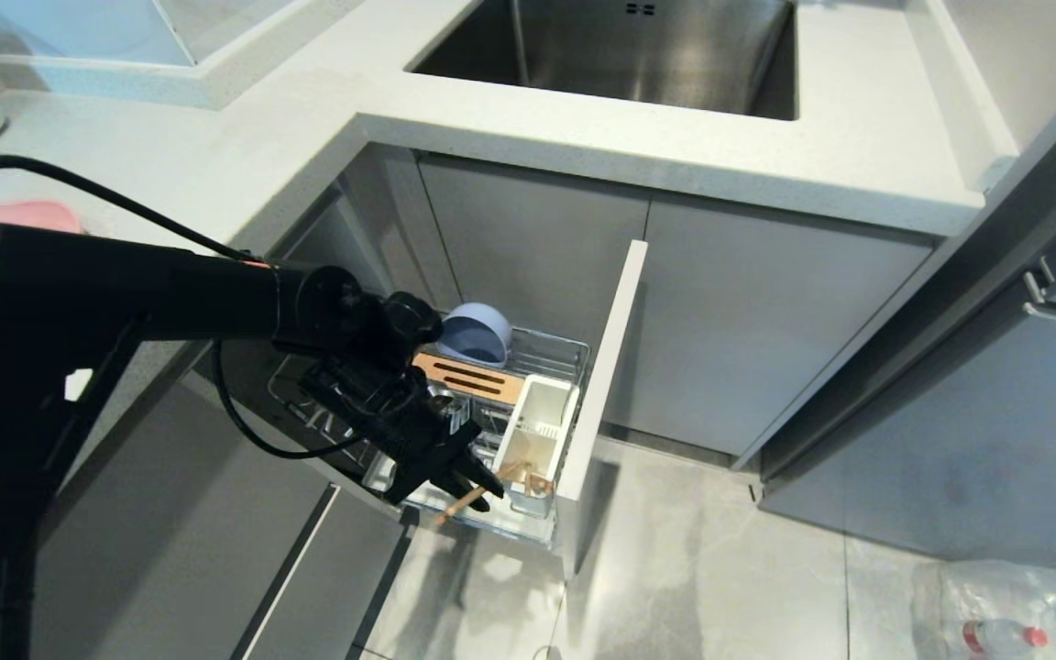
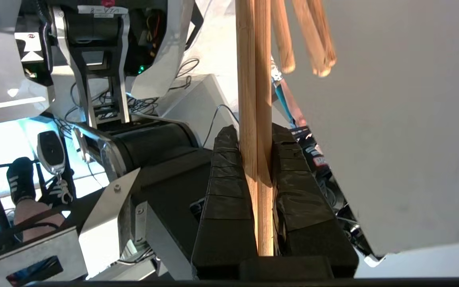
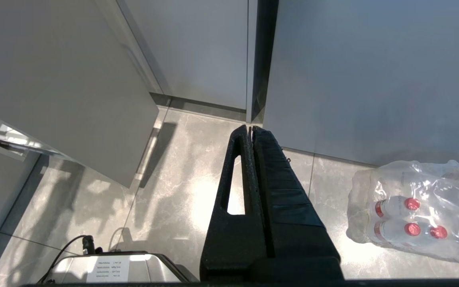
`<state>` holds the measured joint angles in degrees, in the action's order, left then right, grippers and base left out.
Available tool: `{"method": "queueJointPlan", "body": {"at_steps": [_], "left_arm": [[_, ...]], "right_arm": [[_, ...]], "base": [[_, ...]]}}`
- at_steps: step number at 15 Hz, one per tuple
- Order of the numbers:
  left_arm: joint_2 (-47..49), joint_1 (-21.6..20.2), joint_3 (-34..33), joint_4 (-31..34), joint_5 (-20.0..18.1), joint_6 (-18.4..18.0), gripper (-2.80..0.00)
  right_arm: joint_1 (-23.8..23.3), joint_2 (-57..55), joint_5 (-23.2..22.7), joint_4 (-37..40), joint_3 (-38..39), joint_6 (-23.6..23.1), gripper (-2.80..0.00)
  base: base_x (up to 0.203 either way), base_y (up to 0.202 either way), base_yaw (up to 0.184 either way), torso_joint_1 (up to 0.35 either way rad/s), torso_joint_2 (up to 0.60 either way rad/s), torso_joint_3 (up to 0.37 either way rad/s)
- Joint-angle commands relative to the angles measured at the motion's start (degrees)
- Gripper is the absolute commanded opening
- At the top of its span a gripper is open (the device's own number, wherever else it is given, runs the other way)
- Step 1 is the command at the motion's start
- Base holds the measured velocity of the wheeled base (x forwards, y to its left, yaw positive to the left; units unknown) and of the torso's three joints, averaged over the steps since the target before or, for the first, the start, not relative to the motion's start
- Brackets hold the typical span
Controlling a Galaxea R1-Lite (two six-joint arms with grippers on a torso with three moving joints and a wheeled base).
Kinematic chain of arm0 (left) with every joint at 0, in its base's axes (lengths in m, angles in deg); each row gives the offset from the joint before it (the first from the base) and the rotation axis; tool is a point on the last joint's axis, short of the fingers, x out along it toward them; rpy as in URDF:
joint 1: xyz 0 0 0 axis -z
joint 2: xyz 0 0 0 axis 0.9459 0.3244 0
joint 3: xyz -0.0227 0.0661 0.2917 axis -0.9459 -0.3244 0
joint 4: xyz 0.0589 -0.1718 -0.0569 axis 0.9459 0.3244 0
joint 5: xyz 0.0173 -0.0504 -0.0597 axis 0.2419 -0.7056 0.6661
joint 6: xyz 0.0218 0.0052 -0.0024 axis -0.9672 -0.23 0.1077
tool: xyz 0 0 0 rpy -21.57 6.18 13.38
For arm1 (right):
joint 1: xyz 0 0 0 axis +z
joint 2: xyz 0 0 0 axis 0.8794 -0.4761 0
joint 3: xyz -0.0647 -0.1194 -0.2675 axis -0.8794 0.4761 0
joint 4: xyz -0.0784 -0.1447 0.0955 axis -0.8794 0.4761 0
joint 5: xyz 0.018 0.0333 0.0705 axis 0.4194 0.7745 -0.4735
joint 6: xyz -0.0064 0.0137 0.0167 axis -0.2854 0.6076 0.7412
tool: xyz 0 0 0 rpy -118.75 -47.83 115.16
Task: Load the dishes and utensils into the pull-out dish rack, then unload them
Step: Pick up the chopsticks and place it in the cupboard
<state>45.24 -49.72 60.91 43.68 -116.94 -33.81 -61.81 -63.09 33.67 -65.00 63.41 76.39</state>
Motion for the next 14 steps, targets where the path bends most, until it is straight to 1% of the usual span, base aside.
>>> {"method": "queueJointPlan", "body": {"at_steps": [1, 8, 11, 14], "left_arm": [[1.32, 0.09, 0.74, 0.26, -0.18, 0.25, -2.80], [5.07, 0.71, 4.64, -0.96, -0.10, 0.34, -2.80], [7.13, 0.70, 5.53, -1.05, 1.19, 0.31, -2.80], [8.14, 0.58, 6.31, -1.26, 1.53, 0.19, -2.80]], "right_arm": [[-0.02, -0.09, 0.00, -0.02, 0.00, 0.03, -2.80], [-0.02, -0.09, 0.00, -0.02, 0.00, 0.03, -2.80], [-0.02, -0.09, 0.00, -0.02, 0.00, 0.03, -2.80], [-0.02, -0.09, 0.00, -0.02, 0.00, 0.03, -2.80]], "base": [[0.000, 0.000, 0.000, 0.000, 0.00, 0.000], [0.000, 0.000, 0.000, 0.000, 0.00, 0.000], [0.000, 0.000, 0.000, 0.000, 0.00, 0.000], [0.000, 0.000, 0.000, 0.000, 0.00, 0.000]]}}
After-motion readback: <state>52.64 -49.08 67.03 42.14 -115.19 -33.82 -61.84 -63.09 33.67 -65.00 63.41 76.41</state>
